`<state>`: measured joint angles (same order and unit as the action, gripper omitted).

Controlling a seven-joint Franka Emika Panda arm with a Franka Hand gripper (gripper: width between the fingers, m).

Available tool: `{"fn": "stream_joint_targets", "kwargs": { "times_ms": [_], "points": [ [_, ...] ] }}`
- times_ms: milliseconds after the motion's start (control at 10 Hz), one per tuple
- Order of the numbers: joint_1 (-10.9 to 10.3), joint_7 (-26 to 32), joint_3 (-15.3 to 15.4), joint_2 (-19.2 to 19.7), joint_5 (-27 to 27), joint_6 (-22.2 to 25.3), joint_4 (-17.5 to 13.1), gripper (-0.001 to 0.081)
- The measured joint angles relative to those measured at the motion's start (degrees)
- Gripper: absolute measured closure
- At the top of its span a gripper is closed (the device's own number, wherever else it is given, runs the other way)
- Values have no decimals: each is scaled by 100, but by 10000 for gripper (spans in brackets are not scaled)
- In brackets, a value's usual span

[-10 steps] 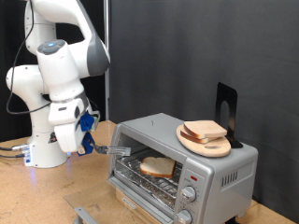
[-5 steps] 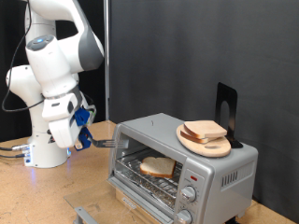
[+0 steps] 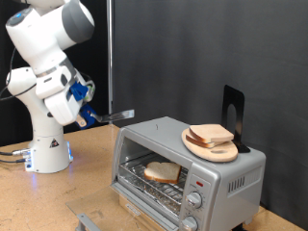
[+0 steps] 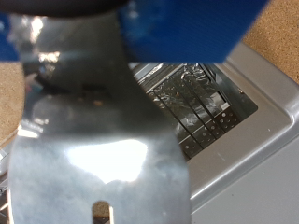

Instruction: Make a piece of toast with the oven

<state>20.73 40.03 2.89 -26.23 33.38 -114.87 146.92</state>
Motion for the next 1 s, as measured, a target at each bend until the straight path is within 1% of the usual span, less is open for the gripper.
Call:
{"fn": "stream_joint_targets", "kwargs": {
  "times_ms": [200, 300, 400, 600, 1000],
  "points": [
    [-33, 83, 19, 42, 65, -54, 21, 415],
    [-118, 143, 82, 43, 229, -86, 17, 415],
    [-247, 142, 190, 39, 393, -111, -5, 415],
    [-461, -34, 478, 27, 663, -242, -61, 415],
    [-778, -700, 1143, 11, 1021, -671, -214, 415]
  ]
}}
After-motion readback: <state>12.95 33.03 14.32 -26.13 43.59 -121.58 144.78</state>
